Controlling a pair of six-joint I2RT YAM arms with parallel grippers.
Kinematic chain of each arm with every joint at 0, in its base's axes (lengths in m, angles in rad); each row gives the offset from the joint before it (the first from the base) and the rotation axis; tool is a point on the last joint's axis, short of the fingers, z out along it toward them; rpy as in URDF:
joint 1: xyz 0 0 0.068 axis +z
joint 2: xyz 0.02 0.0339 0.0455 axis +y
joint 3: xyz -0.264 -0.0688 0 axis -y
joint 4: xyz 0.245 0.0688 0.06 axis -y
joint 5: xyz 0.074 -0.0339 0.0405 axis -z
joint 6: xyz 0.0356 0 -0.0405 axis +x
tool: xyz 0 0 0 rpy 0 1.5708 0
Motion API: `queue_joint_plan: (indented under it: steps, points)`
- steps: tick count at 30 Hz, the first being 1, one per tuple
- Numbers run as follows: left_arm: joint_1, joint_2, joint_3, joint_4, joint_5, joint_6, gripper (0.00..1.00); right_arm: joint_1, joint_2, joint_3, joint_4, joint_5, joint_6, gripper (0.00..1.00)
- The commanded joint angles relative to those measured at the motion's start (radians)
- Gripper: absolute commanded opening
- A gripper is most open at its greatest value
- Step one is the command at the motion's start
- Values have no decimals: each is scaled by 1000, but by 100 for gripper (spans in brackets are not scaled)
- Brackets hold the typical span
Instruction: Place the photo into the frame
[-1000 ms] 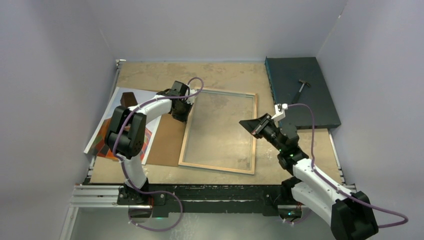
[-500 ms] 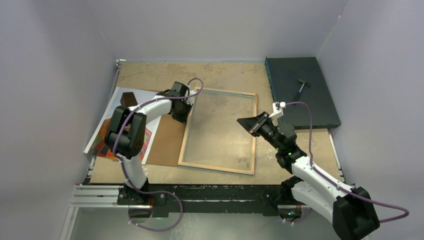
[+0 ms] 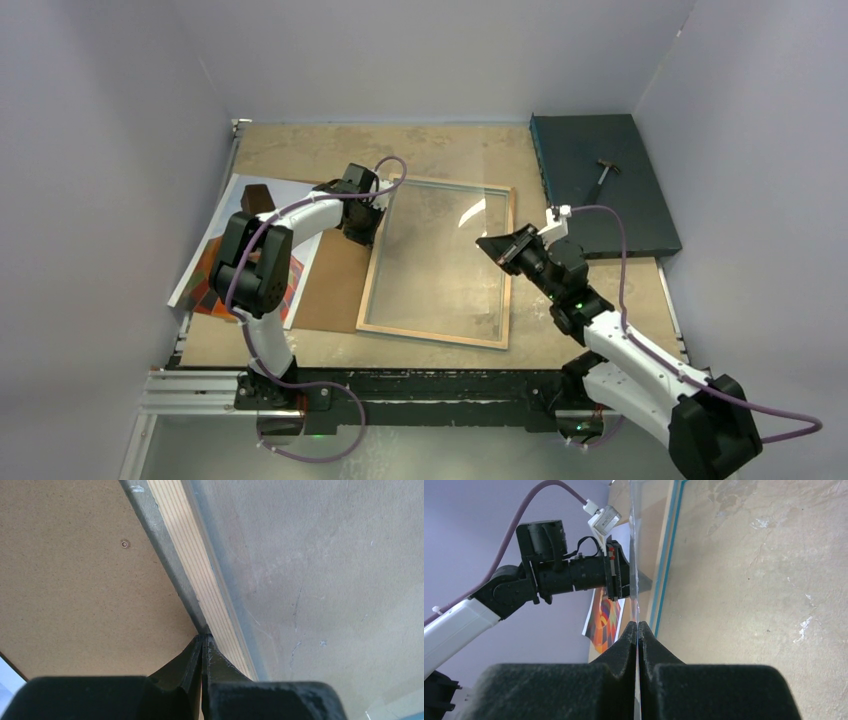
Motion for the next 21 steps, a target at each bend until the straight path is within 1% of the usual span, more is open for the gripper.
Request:
queue_joint_plan:
  steps: [1,7,12,21]
  points:
    - [-6,-33,-11,19,59,-25,0,21,10,56,-98,61,14,0]
    - [-6,-36,-11,20,62,-25,0,43,19,92,-189,124,0,0]
    - [-6,-42,-14,22,54,-24,0,50,25,105,-312,194,-20,0]
    - [-6,-47,-19,25,49,-20,0,49,23,74,-353,234,-35,10]
